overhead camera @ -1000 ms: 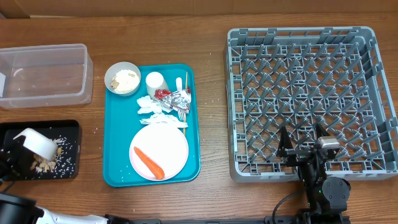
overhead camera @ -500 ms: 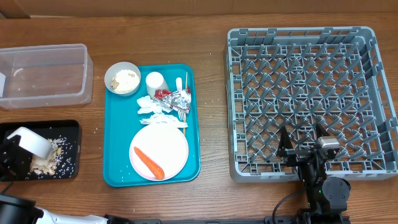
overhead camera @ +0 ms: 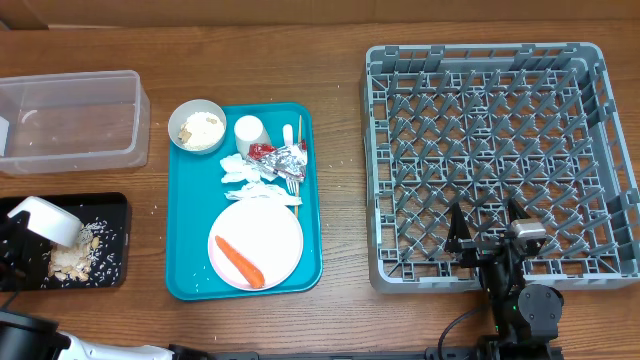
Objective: Sort waste into correct bins and load items into the dishwasher rack
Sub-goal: 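Tilt the bowl to dump peanut shells onto the black tray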
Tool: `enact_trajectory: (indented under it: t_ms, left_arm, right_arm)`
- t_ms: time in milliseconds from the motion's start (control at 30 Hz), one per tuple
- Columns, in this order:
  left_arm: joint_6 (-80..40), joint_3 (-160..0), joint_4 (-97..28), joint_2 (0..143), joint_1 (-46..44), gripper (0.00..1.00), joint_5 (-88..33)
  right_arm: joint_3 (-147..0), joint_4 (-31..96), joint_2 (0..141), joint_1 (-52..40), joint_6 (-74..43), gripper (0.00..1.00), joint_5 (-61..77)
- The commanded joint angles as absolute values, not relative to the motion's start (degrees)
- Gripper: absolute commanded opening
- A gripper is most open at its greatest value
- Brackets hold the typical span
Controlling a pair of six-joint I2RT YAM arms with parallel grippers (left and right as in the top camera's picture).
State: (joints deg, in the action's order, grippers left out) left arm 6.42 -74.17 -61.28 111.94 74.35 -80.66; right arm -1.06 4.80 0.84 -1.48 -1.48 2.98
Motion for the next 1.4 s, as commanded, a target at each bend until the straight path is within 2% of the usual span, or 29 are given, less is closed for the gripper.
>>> enact_trajectory:
  t_ms: [0, 267, 400, 500, 667, 800, 1033, 1167, 1367]
  left_arm:
    - [9.34, -73.89, -61.73, 112.07, 74.26, 0.04, -85.17]
    - [5.76, -73.89, -60.93, 112.07, 74.26, 0.04, -82.13]
    - [13.54, -73.89, -63.09, 112.07, 74.24, 0.04, -88.40]
    - [5.93, -73.89, -60.38, 112.07, 74.32, 0.04, -81.62]
    - [22.33, -73.89, -64.77, 112.07, 74.17, 0.06, -88.55]
    - [17.06, -73.91, -65.04, 112.07, 74.17, 0.04, -85.58]
    - [21.80, -75.07, -70.48, 110.02, 73.08, 0.04, -83.35]
    - [28.40, -79.53, -77.91, 106.34, 69.84, 0.04, -81.89]
    - [28.67, -90.02, -84.38, 99.46, 59.11, 0.04, -73.52]
  right_arm:
    - [-0.45, 4.64, 0.16, -1.10, -1.48, 1.00, 2.61]
    - [-0.47, 4.64, 0.16, -1.10, -1.45, 1.00, 2.61]
    - [-0.47, 4.64, 0.16, -1.10, -1.48, 1.00, 2.61]
    - [-0.47, 4.64, 0.16, -1.10, -1.48, 1.00, 2.61]
    - [-0.45, 4.64, 0.16, -1.10, -1.48, 1.00, 2.61]
    - [-0.47, 4.64, 0.16, -1.10, -1.48, 1.00, 2.61]
    - [-0.47, 4.64, 0.16, -1.10, -1.48, 1.00, 2.61]
    - [-0.47, 4.64, 0.16, -1.10, -1.48, 1.00, 2.61]
    - [-0.45, 4.64, 0.16, -1.10, -1.48, 1.00, 2.61]
